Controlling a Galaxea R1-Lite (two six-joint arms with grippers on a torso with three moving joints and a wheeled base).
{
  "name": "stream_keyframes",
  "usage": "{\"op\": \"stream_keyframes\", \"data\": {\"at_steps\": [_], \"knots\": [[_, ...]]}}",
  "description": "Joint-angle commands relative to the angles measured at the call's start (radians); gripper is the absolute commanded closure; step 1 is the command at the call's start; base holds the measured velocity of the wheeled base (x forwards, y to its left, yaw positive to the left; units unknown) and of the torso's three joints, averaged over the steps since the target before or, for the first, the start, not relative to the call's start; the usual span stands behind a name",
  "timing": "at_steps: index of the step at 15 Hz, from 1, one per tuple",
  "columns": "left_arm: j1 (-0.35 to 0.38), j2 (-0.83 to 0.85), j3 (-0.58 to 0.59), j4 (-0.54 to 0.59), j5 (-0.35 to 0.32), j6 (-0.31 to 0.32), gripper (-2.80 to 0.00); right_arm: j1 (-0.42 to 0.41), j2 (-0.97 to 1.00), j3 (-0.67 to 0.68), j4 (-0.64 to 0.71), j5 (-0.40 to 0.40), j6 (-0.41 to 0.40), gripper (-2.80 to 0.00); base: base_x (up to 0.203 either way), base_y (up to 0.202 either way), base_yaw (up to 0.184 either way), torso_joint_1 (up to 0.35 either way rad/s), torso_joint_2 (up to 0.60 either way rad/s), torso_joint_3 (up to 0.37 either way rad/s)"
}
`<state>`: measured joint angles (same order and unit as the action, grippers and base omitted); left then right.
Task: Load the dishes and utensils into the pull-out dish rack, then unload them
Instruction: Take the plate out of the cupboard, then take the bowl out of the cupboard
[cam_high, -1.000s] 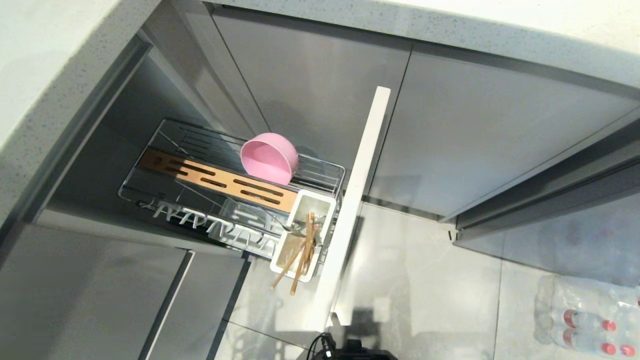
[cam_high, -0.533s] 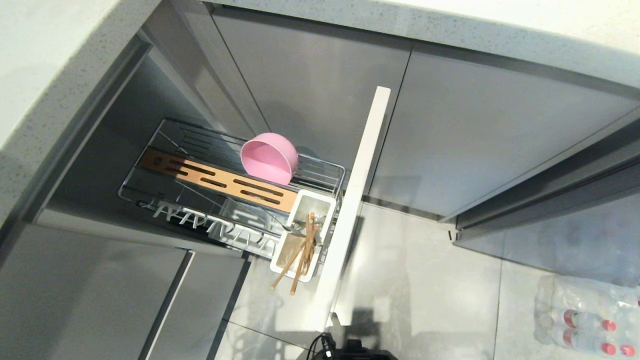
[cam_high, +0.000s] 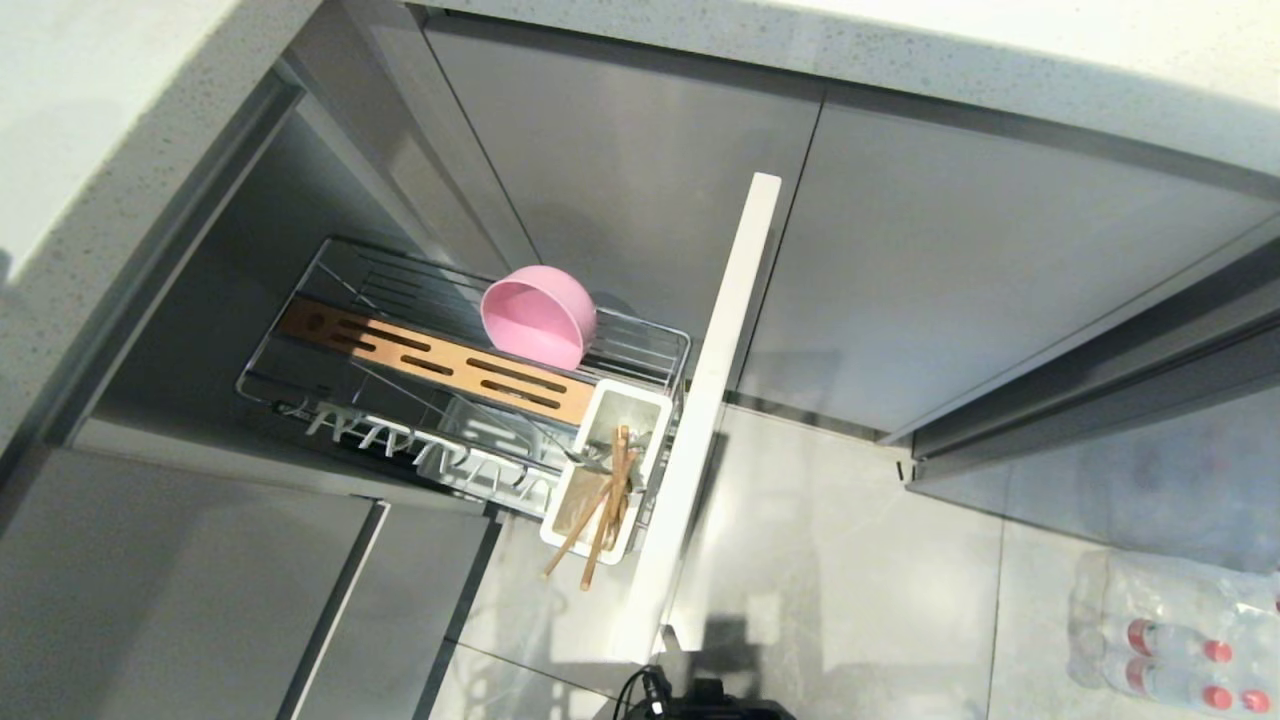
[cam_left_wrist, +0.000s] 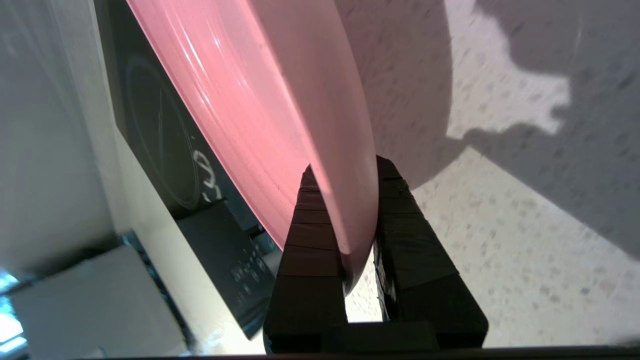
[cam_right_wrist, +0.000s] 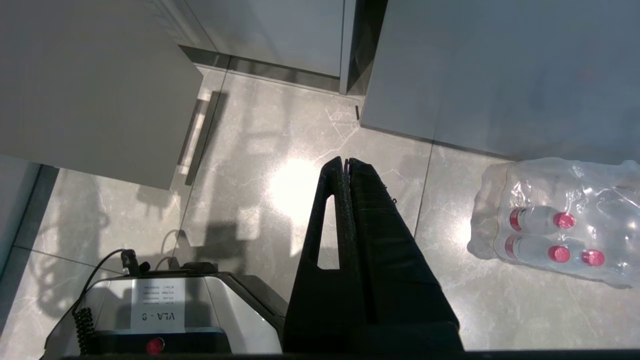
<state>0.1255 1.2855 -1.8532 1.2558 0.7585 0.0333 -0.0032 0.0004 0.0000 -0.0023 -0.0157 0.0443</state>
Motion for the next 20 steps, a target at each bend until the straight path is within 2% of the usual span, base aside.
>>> {"op": "stream_keyframes", "data": {"at_steps": [1, 5, 18, 19, 20], "knots": [[0.002, 0.047, -0.030, 0.010, 0.006, 0.040, 0.00, 0.000, 0.001, 0.000, 0.000, -0.001, 0.000, 0.00, 0.000, 0.000, 0.000, 0.000, 0.00, 0.000], [0.002, 0.106, -0.077, 0.033, 0.025, 0.108, 0.00, 0.000, 0.000, 0.000, 0.000, 0.000, 0.000, 0.00, 0.000, 0.000, 0.000, 0.000, 0.00, 0.000], [0.003, 0.135, -0.066, 0.042, 0.041, 0.114, 0.00, 0.000, 0.000, 0.000, 0.001, 0.000, 0.000, 0.00, 0.000, 0.000, 0.000, 0.000, 0.00, 0.000], [0.003, 0.135, -0.069, 0.041, 0.041, 0.113, -2.80, 0.000, 0.000, 0.000, -0.001, 0.000, 0.000, 0.00, 0.000, 0.000, 0.000, 0.000, 0.00, 0.000], [0.003, 0.133, -0.070, 0.039, 0.042, 0.112, -2.80, 0.000, 0.001, 0.000, -0.001, -0.001, 0.000, 0.00, 0.000, 0.000, 0.000, 0.000, 0.00, 0.000]]}}
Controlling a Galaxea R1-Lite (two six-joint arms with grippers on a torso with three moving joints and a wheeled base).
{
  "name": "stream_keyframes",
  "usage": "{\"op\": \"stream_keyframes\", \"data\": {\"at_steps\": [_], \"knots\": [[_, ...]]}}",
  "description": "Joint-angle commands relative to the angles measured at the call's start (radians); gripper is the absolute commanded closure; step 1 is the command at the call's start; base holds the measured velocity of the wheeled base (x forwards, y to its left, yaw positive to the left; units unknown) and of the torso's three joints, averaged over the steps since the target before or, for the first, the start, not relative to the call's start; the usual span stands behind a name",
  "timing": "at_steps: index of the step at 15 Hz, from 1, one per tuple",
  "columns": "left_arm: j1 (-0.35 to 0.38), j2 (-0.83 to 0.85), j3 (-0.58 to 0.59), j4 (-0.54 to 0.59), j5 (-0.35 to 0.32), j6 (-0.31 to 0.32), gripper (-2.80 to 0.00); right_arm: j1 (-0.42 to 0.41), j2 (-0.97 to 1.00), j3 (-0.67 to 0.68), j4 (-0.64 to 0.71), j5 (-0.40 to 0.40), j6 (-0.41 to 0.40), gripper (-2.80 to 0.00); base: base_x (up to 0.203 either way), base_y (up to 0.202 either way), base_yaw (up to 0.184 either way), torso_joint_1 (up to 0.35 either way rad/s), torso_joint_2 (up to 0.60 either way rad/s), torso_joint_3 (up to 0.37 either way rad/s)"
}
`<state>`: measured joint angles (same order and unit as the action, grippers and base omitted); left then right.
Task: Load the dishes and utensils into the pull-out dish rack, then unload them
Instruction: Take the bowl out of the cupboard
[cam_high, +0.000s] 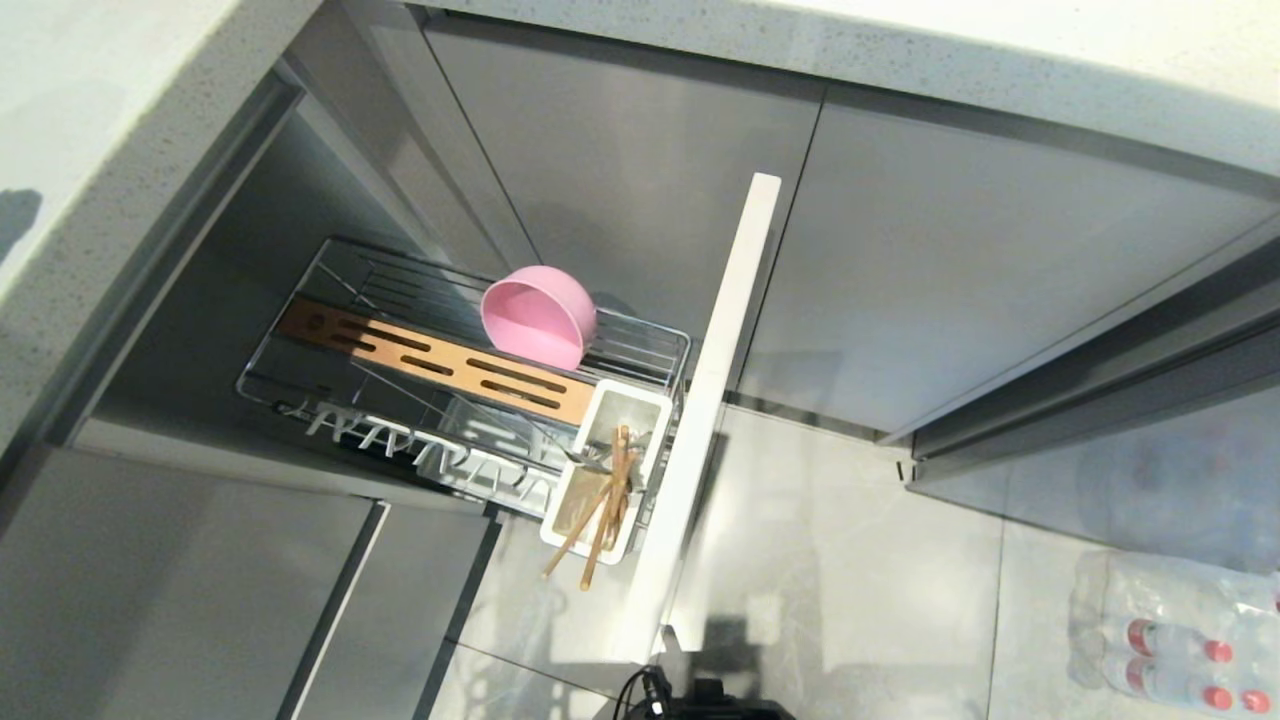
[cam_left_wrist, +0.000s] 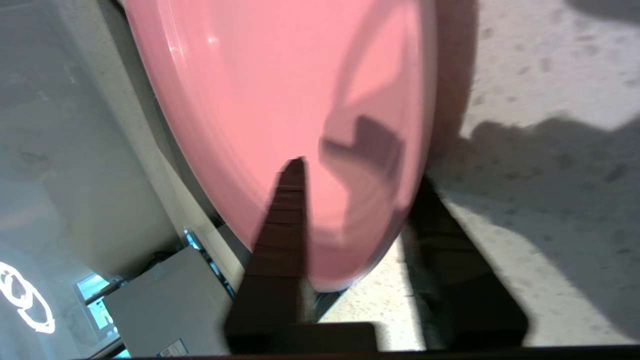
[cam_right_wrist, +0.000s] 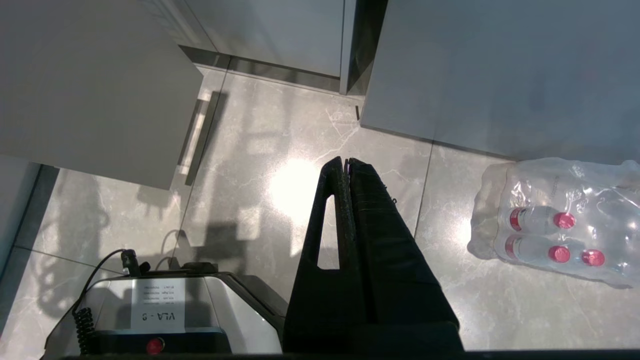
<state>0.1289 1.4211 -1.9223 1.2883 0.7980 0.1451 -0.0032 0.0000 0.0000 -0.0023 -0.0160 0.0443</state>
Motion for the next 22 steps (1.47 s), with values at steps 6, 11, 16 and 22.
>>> {"op": "stream_keyframes", "data": {"at_steps": [6, 11, 16, 22], "knots": [[-0.002, -0.015, -0.017, -0.003, 0.000, -0.005, -2.80, 0.000, 0.002, 0.000, -0.001, -0.001, 0.000, 0.00, 0.000, 0.000, 0.000, 0.000, 0.00, 0.000], [-0.056, -0.081, -0.017, -0.004, -0.008, -0.008, -2.80, 0.000, 0.000, 0.000, 0.000, 0.001, 0.000, 0.00, 0.000, 0.000, 0.000, 0.000, 0.00, 0.000], [-0.207, -0.189, -0.018, -0.060, -0.046, -0.071, -2.80, 0.000, 0.000, 0.000, -0.001, 0.001, 0.000, 0.00, 0.000, 0.000, 0.000, 0.000, 0.00, 0.000], [-0.349, -0.322, 0.067, -0.405, -0.321, -0.250, -2.80, 0.000, 0.001, 0.000, 0.000, 0.000, 0.001, 0.00, 0.000, 0.000, 0.000, 0.000, 0.00, 0.000]]}}
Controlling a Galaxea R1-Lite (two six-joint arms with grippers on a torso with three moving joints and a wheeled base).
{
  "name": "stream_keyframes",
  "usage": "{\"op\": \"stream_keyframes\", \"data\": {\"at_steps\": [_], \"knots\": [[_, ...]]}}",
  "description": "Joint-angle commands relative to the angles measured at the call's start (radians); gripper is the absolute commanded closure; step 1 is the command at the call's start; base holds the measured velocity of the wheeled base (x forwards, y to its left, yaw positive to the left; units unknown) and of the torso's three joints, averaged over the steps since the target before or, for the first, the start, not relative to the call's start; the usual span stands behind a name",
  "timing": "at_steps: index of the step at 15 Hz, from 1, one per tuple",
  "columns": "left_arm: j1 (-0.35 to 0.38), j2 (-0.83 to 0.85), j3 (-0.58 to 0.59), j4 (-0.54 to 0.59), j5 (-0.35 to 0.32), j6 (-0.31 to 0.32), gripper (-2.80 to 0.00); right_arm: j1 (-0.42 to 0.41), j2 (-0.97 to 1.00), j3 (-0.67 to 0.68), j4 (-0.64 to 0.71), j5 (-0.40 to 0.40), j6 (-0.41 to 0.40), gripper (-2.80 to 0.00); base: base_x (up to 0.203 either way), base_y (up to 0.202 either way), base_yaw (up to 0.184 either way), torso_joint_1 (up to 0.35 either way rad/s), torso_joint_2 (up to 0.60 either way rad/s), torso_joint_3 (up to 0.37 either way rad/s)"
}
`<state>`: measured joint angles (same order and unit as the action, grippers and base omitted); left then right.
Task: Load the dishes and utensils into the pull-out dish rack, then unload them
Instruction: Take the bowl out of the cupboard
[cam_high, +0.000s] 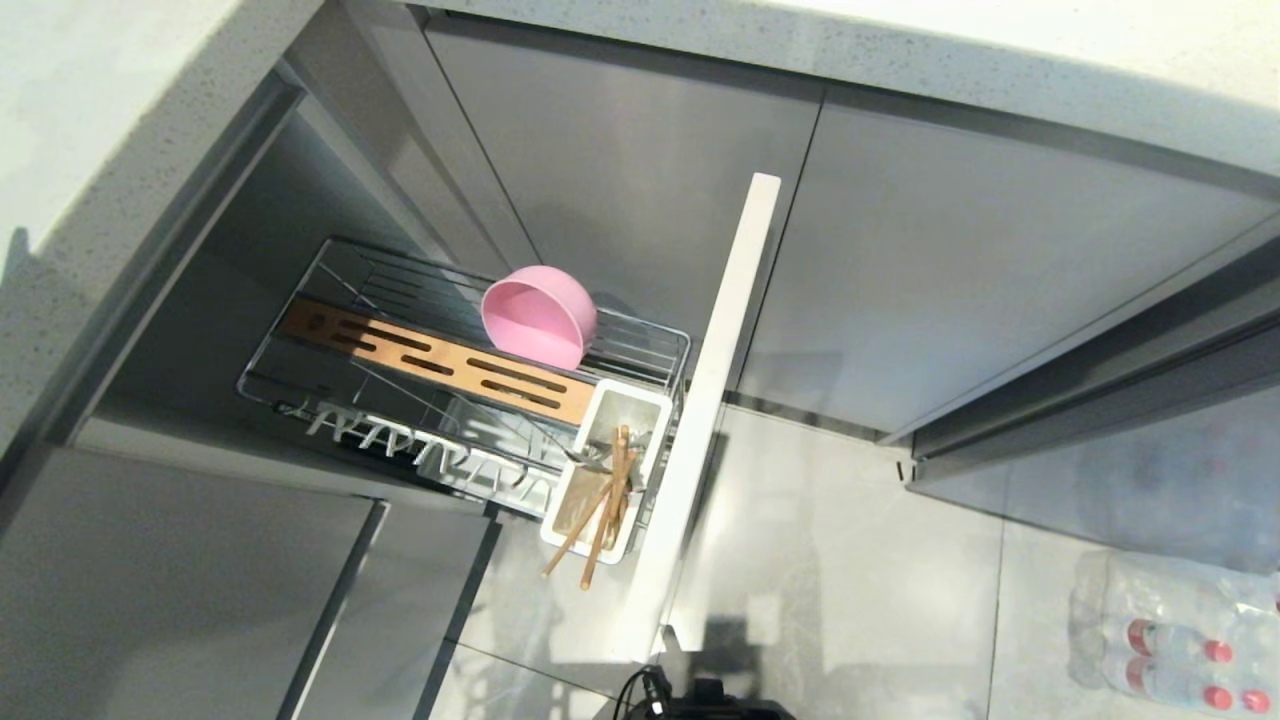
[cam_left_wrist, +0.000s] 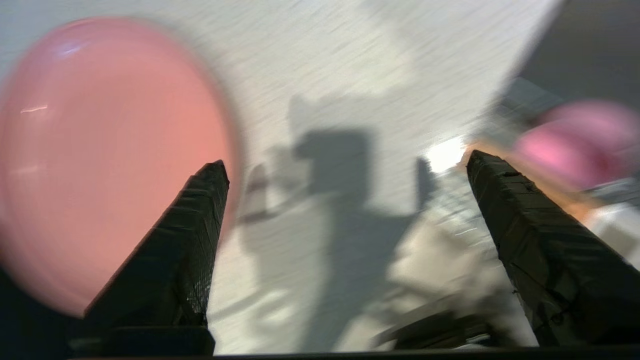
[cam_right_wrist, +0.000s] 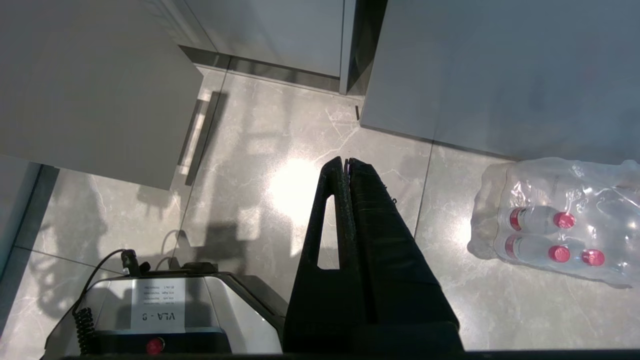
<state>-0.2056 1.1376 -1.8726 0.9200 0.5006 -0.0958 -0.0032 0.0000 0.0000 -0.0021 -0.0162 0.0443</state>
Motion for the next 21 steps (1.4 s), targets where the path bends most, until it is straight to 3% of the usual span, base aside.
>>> {"op": "stream_keyframes", "data": {"at_steps": [1, 3, 6, 7, 9, 11, 14, 17, 21], "knots": [[-0.024, -0.058, 0.066, -0.103, -0.069, -0.044, 0.00, 0.000, 0.000, 0.000, -0.001, 0.001, 0.000, 0.00, 0.000, 0.000, 0.000, 0.000, 0.00, 0.000], [-0.057, -0.086, 0.163, -0.276, -0.133, -0.166, 0.00, 0.000, 0.000, 0.000, -0.001, 0.001, 0.000, 0.00, 0.000, 0.000, 0.000, 0.000, 0.00, 0.000], [-0.108, -0.100, 0.275, -0.570, -0.230, -0.291, 0.00, 0.000, 0.001, 0.000, 0.000, -0.001, 0.000, 0.00, 0.000, 0.000, 0.000, 0.000, 0.00, 0.000], [-0.138, -0.098, 0.310, -0.616, -0.245, -0.321, 0.00, 0.000, 0.000, 0.000, -0.001, 0.001, 0.000, 0.00, 0.000, 0.000, 0.000, 0.000, 0.00, 0.000], [-0.217, -0.088, 0.354, -0.673, -0.252, -0.360, 0.00, 0.000, 0.002, 0.000, -0.001, 0.001, 0.000, 0.00, 0.000, 0.000, 0.000, 0.000, 0.00, 0.000], [-0.234, -0.038, 0.361, -0.685, -0.251, -0.473, 0.00, 0.000, 0.000, 0.000, -0.001, -0.001, 0.001, 0.00, 0.000, 0.000, 0.000, 0.000, 0.00, 0.000], [-0.285, 0.021, 0.390, -0.681, -0.246, -0.540, 0.00, 0.000, 0.000, 0.000, -0.001, 0.001, 0.000, 0.00, 0.000, 0.000, 0.000, 0.000, 0.00, 0.000], [-0.350, 0.100, 0.429, -0.682, -0.197, -0.582, 0.00, 0.000, 0.000, 0.000, 0.001, 0.000, 0.000, 0.00, 0.000, 0.000, 0.000, 0.000, 0.00, 0.000], [-0.432, 0.222, 0.449, -0.681, 0.035, -0.618, 0.00, 0.000, 0.002, 0.000, 0.001, 0.001, 0.000, 0.00, 0.000, 0.000, 0.000, 0.000, 0.00, 0.000]]}}
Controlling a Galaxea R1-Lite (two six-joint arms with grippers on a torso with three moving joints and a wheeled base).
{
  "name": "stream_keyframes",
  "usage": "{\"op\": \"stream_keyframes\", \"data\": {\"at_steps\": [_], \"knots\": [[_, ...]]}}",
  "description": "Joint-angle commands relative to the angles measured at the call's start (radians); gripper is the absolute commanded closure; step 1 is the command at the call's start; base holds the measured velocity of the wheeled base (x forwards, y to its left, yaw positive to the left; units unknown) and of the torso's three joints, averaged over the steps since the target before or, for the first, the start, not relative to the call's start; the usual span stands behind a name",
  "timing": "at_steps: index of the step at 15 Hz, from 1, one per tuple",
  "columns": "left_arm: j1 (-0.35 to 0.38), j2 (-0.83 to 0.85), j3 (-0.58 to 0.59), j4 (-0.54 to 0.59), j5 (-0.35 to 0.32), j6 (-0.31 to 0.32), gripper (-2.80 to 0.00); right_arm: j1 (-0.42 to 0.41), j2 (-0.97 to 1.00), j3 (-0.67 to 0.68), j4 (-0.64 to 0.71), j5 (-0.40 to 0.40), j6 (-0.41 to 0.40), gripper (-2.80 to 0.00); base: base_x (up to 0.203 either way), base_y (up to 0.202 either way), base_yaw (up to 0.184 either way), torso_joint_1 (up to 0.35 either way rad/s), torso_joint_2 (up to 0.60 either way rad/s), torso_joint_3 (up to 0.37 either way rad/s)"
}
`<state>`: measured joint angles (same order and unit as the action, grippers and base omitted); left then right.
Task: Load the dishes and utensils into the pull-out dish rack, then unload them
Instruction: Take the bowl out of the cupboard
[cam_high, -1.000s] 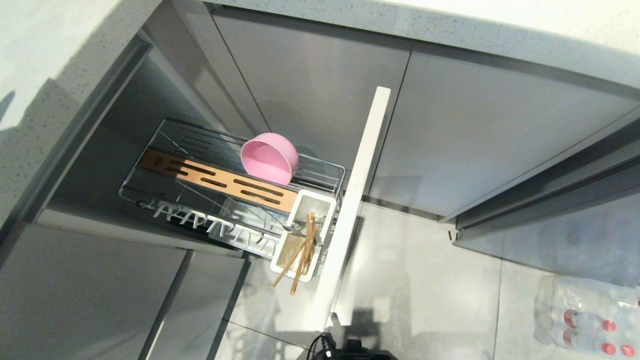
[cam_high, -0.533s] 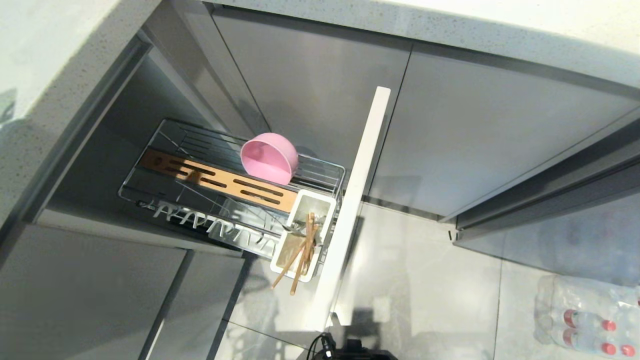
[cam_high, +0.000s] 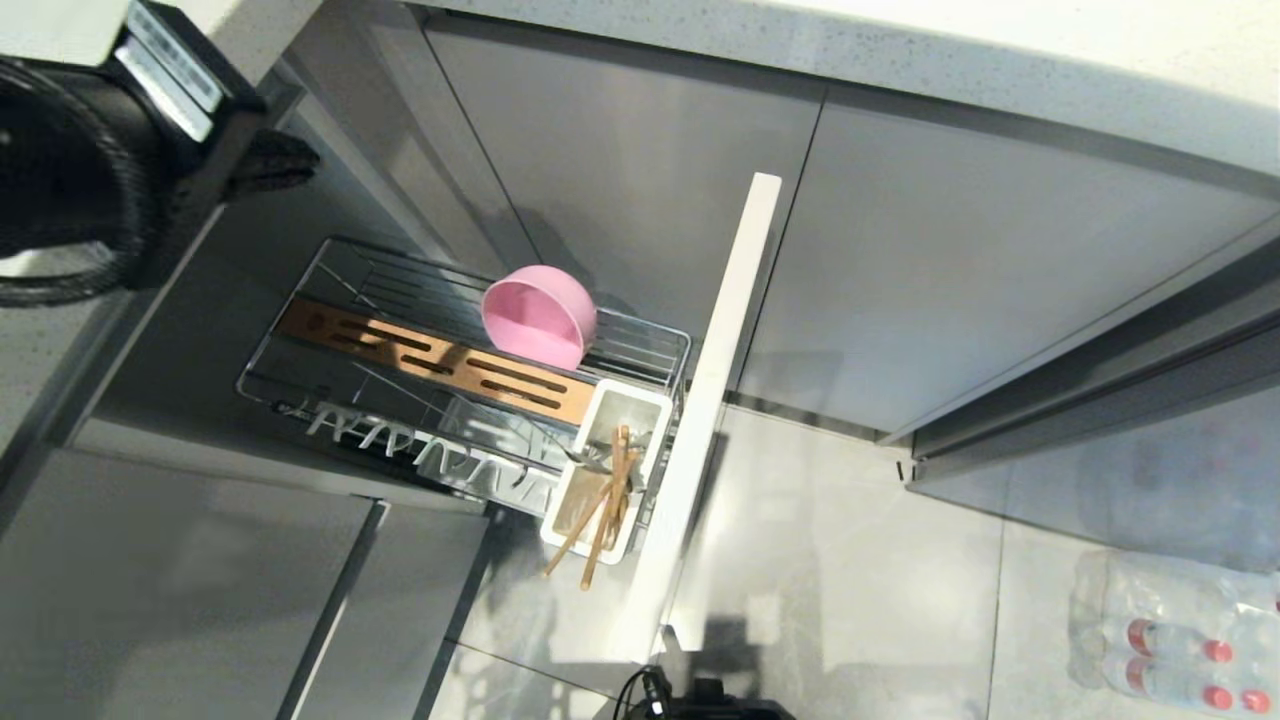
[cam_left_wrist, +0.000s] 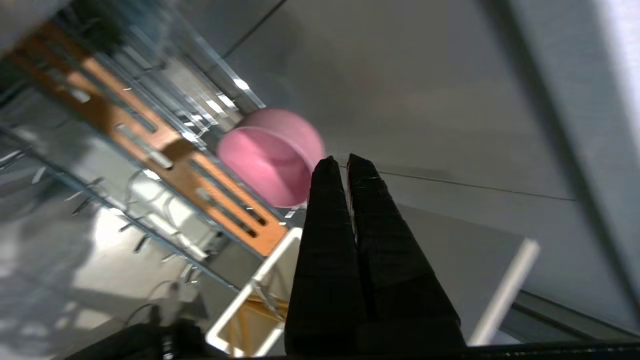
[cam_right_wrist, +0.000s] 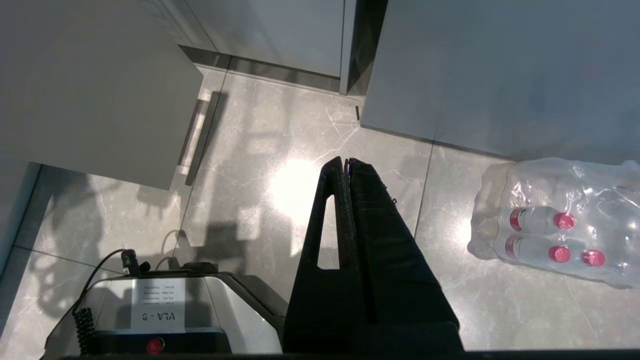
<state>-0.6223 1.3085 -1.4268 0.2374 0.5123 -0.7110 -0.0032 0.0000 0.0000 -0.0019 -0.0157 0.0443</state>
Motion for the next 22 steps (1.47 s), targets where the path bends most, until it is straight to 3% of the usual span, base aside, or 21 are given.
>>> {"op": "stream_keyframes", "data": {"at_steps": [1, 8, 16, 17, 22], "knots": [[-0.031, 0.073, 0.006, 0.002, 0.036, -0.009, 0.00, 0.000, 0.000, 0.000, 0.000, 0.000, 0.000, 0.00, 0.000, 0.000, 0.000, 0.000, 0.00, 0.000], [-0.093, 0.219, 0.043, 0.002, 0.036, -0.090, 0.00, 0.000, 0.000, 0.000, 0.000, 0.000, 0.000, 0.00, 0.000, 0.000, 0.000, 0.000, 0.00, 0.000], [-0.010, 0.365, 0.027, -0.041, 0.036, -0.084, 0.00, 0.000, 0.002, 0.000, -0.001, 0.000, 0.000, 0.00, 0.000, 0.000, 0.000, 0.000, 0.00, 0.000], [-0.008, 0.367, 0.019, -0.046, 0.035, -0.082, -2.80, 0.000, 0.001, 0.000, 0.000, -0.001, 0.000, 0.00, 0.000, 0.000, 0.000, 0.000, 0.00, 0.000], [0.031, 0.431, -0.043, -0.074, -0.012, -0.082, -2.80, 0.000, 0.000, 0.000, -0.001, -0.001, 0.001, 0.00, 0.000, 0.000, 0.000, 0.000, 0.00, 0.000]]}}
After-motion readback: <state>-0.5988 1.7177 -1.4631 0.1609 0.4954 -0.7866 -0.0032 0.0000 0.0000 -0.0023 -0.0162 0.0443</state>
